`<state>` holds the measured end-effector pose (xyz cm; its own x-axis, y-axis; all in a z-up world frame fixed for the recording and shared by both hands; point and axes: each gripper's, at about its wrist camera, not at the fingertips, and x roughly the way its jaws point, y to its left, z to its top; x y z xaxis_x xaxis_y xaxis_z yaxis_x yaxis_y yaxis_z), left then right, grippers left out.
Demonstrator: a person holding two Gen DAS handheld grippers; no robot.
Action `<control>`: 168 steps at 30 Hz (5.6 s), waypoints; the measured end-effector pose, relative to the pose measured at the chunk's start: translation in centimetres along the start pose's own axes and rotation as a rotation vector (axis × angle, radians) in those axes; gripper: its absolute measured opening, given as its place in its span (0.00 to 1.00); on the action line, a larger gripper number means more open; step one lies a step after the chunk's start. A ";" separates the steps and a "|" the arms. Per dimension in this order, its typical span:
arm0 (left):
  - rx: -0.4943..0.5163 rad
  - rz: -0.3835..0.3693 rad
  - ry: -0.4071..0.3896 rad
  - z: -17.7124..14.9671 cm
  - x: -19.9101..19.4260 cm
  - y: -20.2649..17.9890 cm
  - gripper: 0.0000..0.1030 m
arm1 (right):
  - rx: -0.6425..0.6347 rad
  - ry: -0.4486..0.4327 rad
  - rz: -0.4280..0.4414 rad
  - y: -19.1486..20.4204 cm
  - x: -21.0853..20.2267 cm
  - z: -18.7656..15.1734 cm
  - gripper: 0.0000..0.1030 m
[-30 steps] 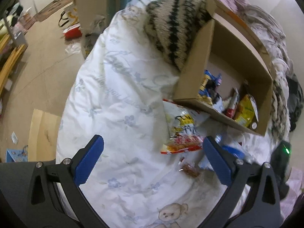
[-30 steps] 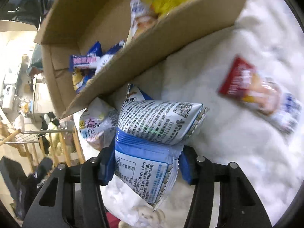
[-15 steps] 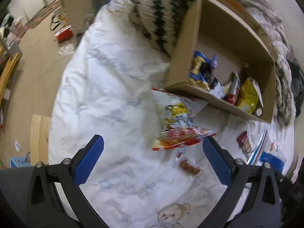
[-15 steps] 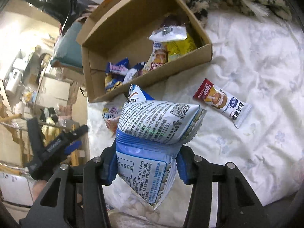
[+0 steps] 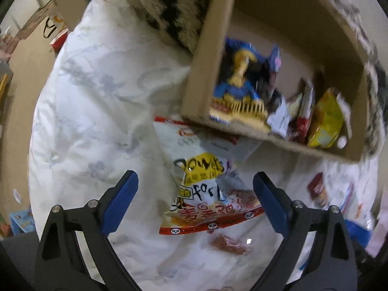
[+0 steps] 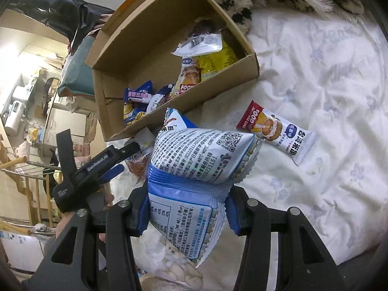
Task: Organize snacks
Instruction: 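Grasp the large blue-white bag with the right gripper while the left grasps the Powell chip bag, then carry both bags over the box, then lower both bags into the box and open both grippers, then withdraw both grippers toward the last two snacks on the sheet, then grasp the small jerky packet with the left gripper while the right grasps the rice cake bar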
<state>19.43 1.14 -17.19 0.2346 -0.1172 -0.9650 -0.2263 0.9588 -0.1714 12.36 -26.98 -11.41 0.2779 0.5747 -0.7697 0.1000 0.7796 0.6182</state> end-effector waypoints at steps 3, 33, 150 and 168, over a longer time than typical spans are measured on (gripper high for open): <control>0.034 0.013 0.035 -0.5 1.1 -0.4 0.70 | -0.003 0.001 -0.006 0.0 0.2 0.1 0.51; 0.124 0.032 -0.099 -5.7 -9.8 -0.9 0.34 | -0.048 -0.118 0.111 1.3 -3.6 0.2 0.51; -0.050 0.013 0.117 -7.8 -1.6 -4.1 0.14 | 0.047 -0.142 -0.125 -4.0 -4.8 4.4 0.74; 0.176 -0.026 0.038 -5.4 -7.7 -2.8 0.14 | 0.116 -0.088 -0.099 -6.2 -3.6 5.3 0.74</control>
<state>13.19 -2.00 -10.36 0.2016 -0.1493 -0.9680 -0.0513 0.9853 -0.1627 15.79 -35.26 -11.63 0.3429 0.4687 -0.8141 0.2392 0.7945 0.5582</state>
